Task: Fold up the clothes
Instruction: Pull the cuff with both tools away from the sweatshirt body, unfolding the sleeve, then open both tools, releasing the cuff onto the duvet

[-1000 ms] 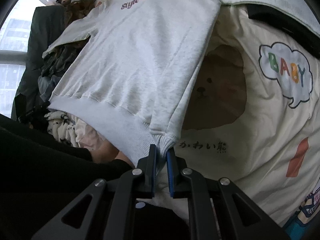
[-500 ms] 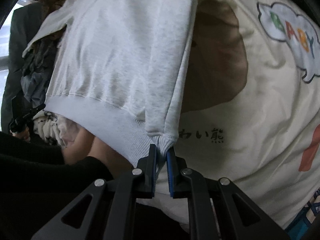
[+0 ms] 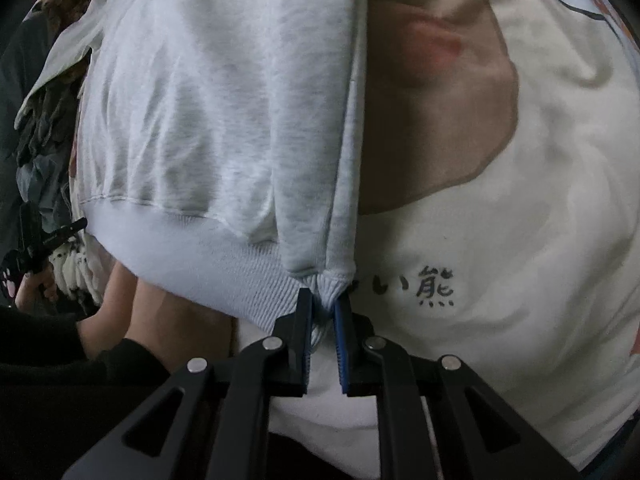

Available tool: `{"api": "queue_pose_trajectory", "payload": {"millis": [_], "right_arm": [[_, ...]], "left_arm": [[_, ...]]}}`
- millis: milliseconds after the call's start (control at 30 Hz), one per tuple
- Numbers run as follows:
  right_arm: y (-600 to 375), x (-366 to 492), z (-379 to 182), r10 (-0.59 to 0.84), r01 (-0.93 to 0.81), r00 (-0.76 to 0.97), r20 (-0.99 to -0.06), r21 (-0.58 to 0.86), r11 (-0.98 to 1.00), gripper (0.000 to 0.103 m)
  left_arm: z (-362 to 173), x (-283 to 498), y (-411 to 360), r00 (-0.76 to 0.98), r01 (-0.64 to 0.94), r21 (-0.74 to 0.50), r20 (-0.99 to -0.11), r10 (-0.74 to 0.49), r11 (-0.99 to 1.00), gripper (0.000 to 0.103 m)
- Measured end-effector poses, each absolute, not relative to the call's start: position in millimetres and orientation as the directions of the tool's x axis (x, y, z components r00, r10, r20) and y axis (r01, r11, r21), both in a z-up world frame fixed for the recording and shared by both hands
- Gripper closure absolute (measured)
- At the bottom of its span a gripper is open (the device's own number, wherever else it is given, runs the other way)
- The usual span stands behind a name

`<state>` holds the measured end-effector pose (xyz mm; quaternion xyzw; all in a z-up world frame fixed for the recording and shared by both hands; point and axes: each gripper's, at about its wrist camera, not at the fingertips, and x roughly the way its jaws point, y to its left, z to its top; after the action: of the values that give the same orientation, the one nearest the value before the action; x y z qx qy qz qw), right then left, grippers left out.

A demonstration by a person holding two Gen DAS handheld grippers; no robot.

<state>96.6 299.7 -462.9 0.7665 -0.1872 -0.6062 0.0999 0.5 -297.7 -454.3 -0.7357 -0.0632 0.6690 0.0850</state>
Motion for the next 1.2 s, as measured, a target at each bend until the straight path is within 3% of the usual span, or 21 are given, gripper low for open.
{"api": "queue_pose_trajectory", "payload": {"millis": [133, 200, 267, 900, 933, 967, 1000, 1067, 1200], "right_arm": [[300.0, 94.6, -459.1, -0.376, -0.159, 0.197, -0.905, 0.349, -0.924, 0.083], [303.8, 94.5, -450.8, -0.367, -0.155, 0.181, -0.912, 0.342, -0.927, 0.072], [311.7, 95.2, -441.1, -0.375, -0.167, 0.147, -0.915, 0.351, -0.921, 0.067], [372.3, 103.3, -330.9, -0.298, -0.253, -0.065, -0.952, 0.304, -0.918, 0.066], [375.2, 104.4, -323.2, -0.301, -0.253, -0.079, -0.950, 0.311, -0.916, 0.066], [377.5, 104.5, -312.7, -0.296, -0.249, -0.096, -0.950, 0.311, -0.917, 0.066], [379.9, 104.5, -302.3, -0.292, -0.246, -0.112, -0.950, 0.311, -0.918, 0.066], [374.5, 109.5, -290.5, -0.293, -0.251, -0.146, -0.945, 0.321, -0.913, 0.066], [380.6, 109.5, -267.5, -0.274, -0.249, -0.208, -0.939, 0.321, -0.914, 0.066]], "left_arm": [[-456.9, -3.7, -293.6, 0.129, 0.011, -0.199, -0.972, 0.198, -0.980, 0.096], [-448.7, -6.0, -293.9, 0.110, 0.014, -0.191, -0.975, 0.191, -0.982, 0.096], [-440.0, -8.0, -295.9, 0.090, 0.026, -0.186, -0.978, 0.187, -0.982, 0.096], [-296.1, -23.0, -308.8, -0.120, 0.070, -0.215, -0.971, 0.206, -0.974, 0.094], [-289.5, -23.4, -311.7, -0.133, 0.076, -0.220, -0.969, 0.209, -0.972, 0.092], [-279.9, -23.6, -313.9, -0.153, 0.084, -0.228, -0.965, 0.213, -0.970, 0.080], [-269.4, -23.0, -314.7, -0.175, 0.089, -0.234, -0.960, 0.217, -0.968, 0.060], [-249.5, -19.9, -312.9, -0.221, 0.085, -0.240, -0.951, 0.216, -0.967, 0.043], [-223.1, -14.2, -309.1, -0.260, 0.071, -0.262, -0.936, 0.236, -0.963, 0.043]]}}
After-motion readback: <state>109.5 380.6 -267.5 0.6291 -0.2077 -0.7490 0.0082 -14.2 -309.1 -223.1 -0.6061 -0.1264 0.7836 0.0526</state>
